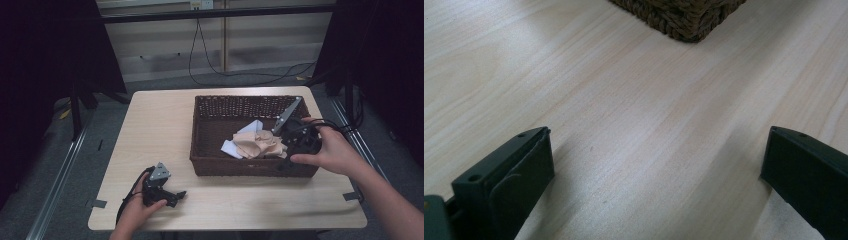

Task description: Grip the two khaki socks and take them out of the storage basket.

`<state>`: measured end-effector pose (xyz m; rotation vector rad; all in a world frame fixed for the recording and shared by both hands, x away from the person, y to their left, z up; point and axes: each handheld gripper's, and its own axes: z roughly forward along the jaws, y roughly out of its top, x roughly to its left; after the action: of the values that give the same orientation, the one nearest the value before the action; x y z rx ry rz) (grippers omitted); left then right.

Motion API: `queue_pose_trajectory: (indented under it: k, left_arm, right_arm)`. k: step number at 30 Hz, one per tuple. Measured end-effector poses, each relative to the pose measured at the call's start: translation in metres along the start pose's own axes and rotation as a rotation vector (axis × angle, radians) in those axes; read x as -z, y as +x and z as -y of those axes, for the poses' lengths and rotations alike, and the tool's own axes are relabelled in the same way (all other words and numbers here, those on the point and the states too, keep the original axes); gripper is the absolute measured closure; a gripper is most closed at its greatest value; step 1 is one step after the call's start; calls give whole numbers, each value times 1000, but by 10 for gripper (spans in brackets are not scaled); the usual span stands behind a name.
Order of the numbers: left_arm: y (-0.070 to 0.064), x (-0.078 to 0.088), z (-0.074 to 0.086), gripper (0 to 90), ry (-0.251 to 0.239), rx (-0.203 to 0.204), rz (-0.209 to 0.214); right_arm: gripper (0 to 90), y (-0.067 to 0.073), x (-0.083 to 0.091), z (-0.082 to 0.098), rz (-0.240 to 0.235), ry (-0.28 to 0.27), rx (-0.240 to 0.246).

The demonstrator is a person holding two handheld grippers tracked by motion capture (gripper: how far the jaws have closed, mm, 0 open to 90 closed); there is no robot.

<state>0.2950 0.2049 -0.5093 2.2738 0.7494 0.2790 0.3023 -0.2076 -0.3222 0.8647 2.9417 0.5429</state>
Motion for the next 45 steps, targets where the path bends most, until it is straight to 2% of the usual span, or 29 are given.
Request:
queue_pose_trajectory:
  k: [7, 10, 13, 15, 16, 19, 23, 25, 26, 28, 31, 36, 39, 45]
  left_arm:
    - [0, 0, 0, 0, 1, 0, 0]
    - [0, 0, 0, 0, 2, 0, 0]
    - [0, 0, 0, 0, 1, 0, -1]
    - [0, 0, 0, 0, -1, 1, 0]
    - [0, 0, 0, 0, 0, 0, -1]
    - [-1, 0, 0, 0, -7, 10, -1]
    - [-1, 0, 0, 0, -7, 10, -1]
    - [0, 0, 0, 0, -3, 2, 0]
    - [0, 0, 0, 0, -1, 2, -1]
    - [0, 0, 0, 0, -1, 0, 0]
    - [0, 0, 0, 0, 1, 0, 0]
    - [0, 0, 0, 0, 2, 0, 1]
    - [0, 0, 0, 0, 1, 0, 1]
    - [0, 0, 0, 0, -1, 0, 1]
  right_arm:
    - [87, -23, -3, -10, 20, -29, -62]
    - [86, -30, -8, -15, 58, -27, -80]
    - [81, -39, -18, -20, 97, 0, -103]
    - [83, -44, -22, -22, 96, -5, -122]
    - [83, -46, -24, -24, 86, 1, -148]
    - [92, -54, -30, -28, 100, -8, -173]
    - [152, -62, -42, -31, 107, -9, -215]
    - [189, -66, -49, -32, 120, -5, -219]
    - [195, -66, -51, -32, 118, -2, -228]
    - [262, -69, -58, -33, 123, 13, -226]
    - [280, -72, -68, -33, 112, 15, -234]
    - [356, -72, -79, -37, 75, 10, -231]
    - [369, -71, -83, -40, 57, 10, -236]
    - [392, -77, -91, -45, 61, 8, -254]
